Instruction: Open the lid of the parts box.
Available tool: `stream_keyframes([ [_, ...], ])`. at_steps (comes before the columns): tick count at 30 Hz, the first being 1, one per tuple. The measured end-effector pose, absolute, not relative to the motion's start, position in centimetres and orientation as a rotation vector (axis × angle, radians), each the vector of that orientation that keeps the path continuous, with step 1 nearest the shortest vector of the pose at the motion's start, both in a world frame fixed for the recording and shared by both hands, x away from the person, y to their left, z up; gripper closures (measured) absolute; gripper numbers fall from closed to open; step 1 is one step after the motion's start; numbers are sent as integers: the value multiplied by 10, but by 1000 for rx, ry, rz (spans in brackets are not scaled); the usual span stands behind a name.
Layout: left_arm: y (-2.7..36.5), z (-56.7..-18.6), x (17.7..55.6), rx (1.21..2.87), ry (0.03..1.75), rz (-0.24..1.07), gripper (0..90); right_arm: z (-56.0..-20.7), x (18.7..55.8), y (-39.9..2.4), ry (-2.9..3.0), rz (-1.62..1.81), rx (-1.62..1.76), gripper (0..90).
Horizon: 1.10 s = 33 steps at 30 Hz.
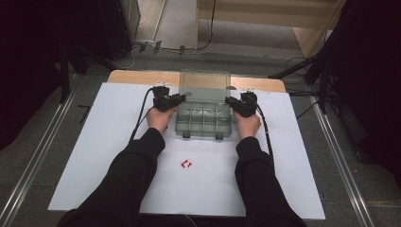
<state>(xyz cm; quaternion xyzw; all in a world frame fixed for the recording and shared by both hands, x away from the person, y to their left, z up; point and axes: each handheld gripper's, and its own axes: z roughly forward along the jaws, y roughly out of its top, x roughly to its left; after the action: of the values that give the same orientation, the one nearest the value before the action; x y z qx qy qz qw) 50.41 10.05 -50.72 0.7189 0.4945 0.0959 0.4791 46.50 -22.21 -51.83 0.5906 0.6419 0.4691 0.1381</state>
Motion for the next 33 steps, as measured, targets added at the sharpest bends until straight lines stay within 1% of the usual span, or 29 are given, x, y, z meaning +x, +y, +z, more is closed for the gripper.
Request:
stream_keyframes([
  [3,101,-508,505,1749,1210,229,630,-518,465,-222,1852,1362,1722,735],
  [7,102,-510,506,1724,1226,192,623,-519,465,-222,1848,1362,1723,734],
  [12,102,-511,506,1724,1214,197,615,-519,465,-223,1847,1368,1726,734],
  [15,101,-510,506,1738,1206,218,599,-519,465,-222,1850,1362,1720,733],
  [18,103,-510,506,1748,1189,209,579,-519,465,-223,1852,1368,1723,727],
  [20,103,-509,505,1756,1179,224,554,-519,465,-222,1857,1360,1713,685],
  [22,104,-507,504,1775,1158,234,548,-518,465,-222,1861,1358,1709,668],
  [25,104,-503,503,1788,1129,242,519,-516,463,-223,1882,1370,1715,595],
  [27,105,-501,502,1801,1118,239,516,-514,462,-221,1889,1358,1696,549],
  [29,107,-498,501,1807,1117,223,505,-510,460,-220,1897,1349,1675,518],
  [30,108,-497,500,1805,1121,203,474,-506,459,-219,1896,1358,1659,495],
  [32,110,-493,500,1801,1121,179,474,-504,458,-219,1896,1363,1657,485],
  [33,111,-491,499,1804,1121,168,473,-501,456,-219,1897,1367,1657,466],
])
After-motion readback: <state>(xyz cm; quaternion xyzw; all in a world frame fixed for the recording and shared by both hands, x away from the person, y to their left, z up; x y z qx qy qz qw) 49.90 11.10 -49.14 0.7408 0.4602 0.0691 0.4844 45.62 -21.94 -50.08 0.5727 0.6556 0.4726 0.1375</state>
